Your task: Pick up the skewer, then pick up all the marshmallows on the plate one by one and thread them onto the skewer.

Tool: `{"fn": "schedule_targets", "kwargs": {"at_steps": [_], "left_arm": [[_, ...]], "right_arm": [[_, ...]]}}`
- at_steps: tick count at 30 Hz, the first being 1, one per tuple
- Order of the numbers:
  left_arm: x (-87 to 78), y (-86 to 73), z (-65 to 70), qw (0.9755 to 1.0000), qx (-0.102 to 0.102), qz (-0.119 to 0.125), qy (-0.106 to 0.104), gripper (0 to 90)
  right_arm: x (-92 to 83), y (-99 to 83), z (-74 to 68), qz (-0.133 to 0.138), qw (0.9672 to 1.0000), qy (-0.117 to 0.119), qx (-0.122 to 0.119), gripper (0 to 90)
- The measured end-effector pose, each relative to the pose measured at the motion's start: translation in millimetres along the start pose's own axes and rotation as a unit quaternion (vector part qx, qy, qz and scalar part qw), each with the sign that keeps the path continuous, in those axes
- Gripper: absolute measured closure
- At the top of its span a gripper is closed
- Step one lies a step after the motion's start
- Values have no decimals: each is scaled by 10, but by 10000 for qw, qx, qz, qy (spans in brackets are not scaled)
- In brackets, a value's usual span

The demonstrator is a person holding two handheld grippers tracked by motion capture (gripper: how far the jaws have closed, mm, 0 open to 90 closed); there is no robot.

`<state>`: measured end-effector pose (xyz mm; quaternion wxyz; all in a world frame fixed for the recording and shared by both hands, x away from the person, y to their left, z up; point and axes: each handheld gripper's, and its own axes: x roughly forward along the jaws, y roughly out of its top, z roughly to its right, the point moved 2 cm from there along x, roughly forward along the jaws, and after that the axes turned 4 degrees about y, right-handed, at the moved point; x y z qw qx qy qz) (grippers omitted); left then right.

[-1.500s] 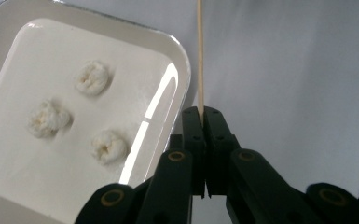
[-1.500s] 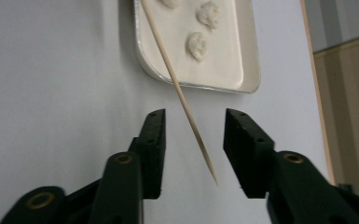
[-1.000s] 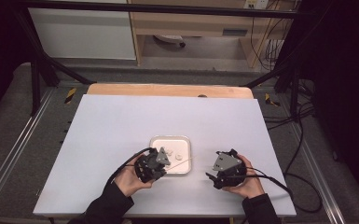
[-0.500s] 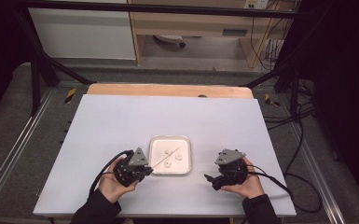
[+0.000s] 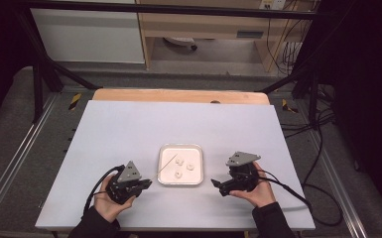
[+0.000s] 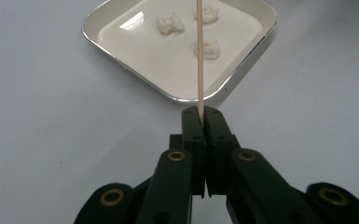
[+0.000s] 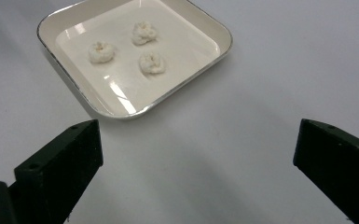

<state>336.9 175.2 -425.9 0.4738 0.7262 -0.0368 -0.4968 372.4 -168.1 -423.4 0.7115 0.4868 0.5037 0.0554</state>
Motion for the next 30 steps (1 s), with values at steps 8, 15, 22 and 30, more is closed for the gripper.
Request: {"fn": "schedule_targets", "kwargs": {"at_steps": [8, 15, 22, 30], "left_arm": [[-38, -137, -48, 9997, -219, 131, -4, 885], [-60, -204, -55, 9993, -328, 199, -13, 885], [-63, -232, -63, 9988, -411, 265, -12, 885], [-44, -241, -68, 9986, -454, 276, -76, 885]], "right_arm": [[99, 181, -38, 156, 9998, 18, 82, 20], [195, 300, -49, 215, 9996, 38, 204, 19], [297, 392, -18, 307, 9986, 52, 416, 20], [503, 436, -30, 222, 9985, 80, 502, 27]]}}
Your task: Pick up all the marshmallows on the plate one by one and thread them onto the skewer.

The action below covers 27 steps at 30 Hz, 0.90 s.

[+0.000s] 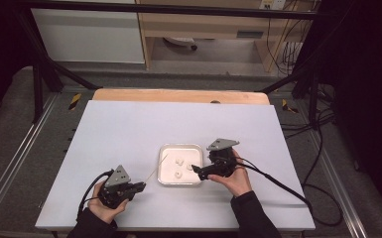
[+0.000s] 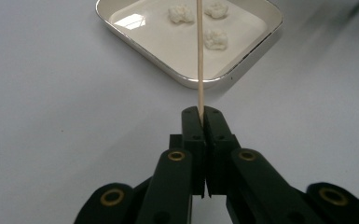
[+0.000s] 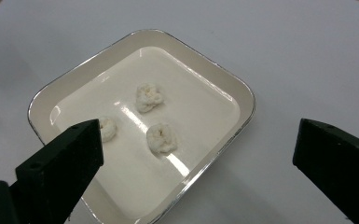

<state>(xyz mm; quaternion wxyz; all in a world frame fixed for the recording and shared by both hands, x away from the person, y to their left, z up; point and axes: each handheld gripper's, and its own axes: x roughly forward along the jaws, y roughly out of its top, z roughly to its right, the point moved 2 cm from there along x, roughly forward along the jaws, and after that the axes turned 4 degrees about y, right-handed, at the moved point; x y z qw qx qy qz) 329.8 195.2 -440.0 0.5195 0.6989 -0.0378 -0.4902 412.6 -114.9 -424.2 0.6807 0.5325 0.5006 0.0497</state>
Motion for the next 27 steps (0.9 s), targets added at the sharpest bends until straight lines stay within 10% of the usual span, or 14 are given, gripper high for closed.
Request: {"fn": "schedule_targets", "kwargs": {"at_steps": [27], "left_arm": [[7, 2, 17, 10000, 2, 49, -14, 885]], "right_arm": [[472, -76, -15, -285, 9981, 537, -116, 502]]}}
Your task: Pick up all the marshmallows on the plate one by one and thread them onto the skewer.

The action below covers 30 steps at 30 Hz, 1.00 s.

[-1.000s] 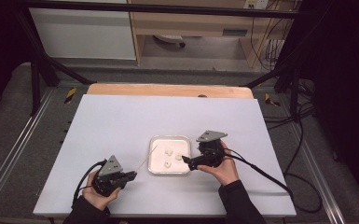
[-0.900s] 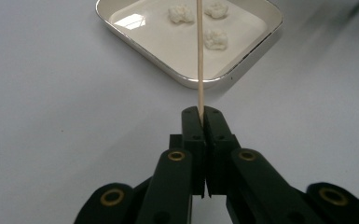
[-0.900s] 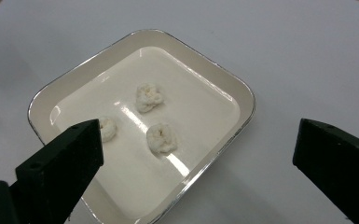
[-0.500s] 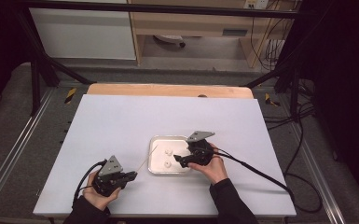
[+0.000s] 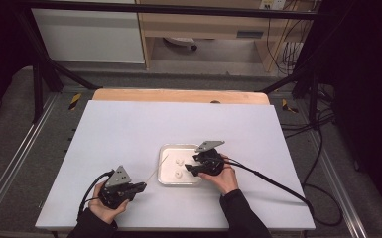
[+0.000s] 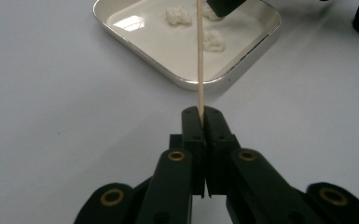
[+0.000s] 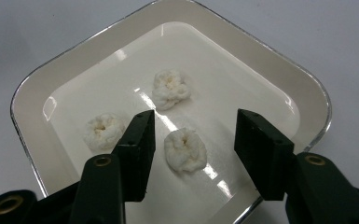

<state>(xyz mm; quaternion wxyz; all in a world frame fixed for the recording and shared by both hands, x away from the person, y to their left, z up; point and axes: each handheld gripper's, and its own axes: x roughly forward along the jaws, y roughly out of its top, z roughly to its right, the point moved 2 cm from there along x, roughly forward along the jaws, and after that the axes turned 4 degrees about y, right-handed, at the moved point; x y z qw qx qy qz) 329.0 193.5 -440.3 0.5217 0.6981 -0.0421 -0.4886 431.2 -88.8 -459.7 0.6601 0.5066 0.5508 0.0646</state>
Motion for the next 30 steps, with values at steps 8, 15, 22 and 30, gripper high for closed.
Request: {"fn": "schedule_targets", "kwargs": {"at_steps": [8, 15, 22, 30], "left_arm": [[-2, -1, -4, 10000, -13, 7, 16, 885], [0, 2, -1, 10000, -10, 27, 25, 885], [0, 3, 1, 10000, -11, 35, 15, 885], [-3, 6, 11, 10000, 8, 57, 18, 885]], "right_arm": [[26, -29, -12, -80, 9999, 39, -103, 590], [33, -46, -31, -44, 9998, 26, -212, 659], [32, -52, -42, -17, 9997, -19, -224, 701], [-82, 17, -41, 136, 9998, 68, -122, 719]]}}
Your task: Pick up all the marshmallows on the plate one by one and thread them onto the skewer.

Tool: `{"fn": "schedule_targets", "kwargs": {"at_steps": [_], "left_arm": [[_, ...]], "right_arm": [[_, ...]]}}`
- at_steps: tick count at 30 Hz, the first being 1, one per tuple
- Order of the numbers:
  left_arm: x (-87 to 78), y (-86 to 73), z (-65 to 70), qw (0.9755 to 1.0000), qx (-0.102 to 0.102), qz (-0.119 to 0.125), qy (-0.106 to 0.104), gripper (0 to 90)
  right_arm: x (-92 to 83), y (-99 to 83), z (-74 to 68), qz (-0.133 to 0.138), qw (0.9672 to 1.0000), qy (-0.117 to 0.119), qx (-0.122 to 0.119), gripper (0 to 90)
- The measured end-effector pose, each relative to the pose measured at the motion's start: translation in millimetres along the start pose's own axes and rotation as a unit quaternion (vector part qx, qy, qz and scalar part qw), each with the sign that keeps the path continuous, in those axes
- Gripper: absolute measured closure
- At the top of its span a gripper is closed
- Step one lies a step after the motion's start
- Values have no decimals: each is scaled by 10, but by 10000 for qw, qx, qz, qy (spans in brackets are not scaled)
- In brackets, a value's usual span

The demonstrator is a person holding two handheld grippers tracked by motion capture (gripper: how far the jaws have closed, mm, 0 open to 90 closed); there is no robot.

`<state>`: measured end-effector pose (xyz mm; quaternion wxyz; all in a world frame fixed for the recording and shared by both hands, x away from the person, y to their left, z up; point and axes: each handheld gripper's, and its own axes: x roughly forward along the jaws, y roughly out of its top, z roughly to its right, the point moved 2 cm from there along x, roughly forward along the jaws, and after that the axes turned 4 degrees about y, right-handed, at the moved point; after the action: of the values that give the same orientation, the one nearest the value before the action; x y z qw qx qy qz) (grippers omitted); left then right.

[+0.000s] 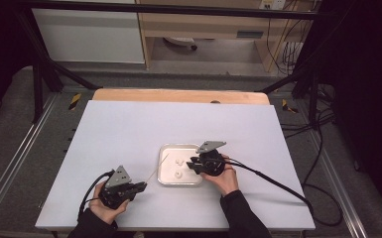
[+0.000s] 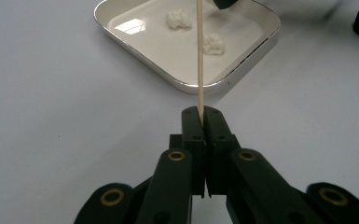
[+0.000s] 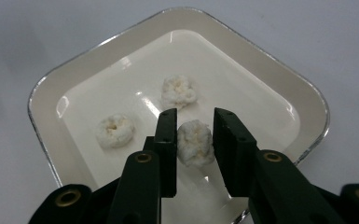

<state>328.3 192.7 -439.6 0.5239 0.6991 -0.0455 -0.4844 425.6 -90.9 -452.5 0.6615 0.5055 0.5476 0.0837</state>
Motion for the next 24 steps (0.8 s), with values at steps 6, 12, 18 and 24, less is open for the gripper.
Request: {"fn": "schedule_targets", "kwargs": {"at_steps": [6, 12, 18, 24], "left_arm": [[-11, 10, 16, 10000, 38, 65, 17, 885], [-14, 16, 38, 9999, 58, 122, -9, 885], [-6, 17, 54, 9999, 81, 147, -25, 885], [-1, 16, 60, 9998, 96, 157, -18, 885]], "right_arm": [[-204, 99, -35, 278, 9994, 208, 99, 720], [-411, 198, -64, 636, 9967, 441, 254, 718], [-580, 273, -110, 1023, 9917, 671, 401, 717], [-701, 337, -126, 1381, 9854, 824, 565, 717]]}}
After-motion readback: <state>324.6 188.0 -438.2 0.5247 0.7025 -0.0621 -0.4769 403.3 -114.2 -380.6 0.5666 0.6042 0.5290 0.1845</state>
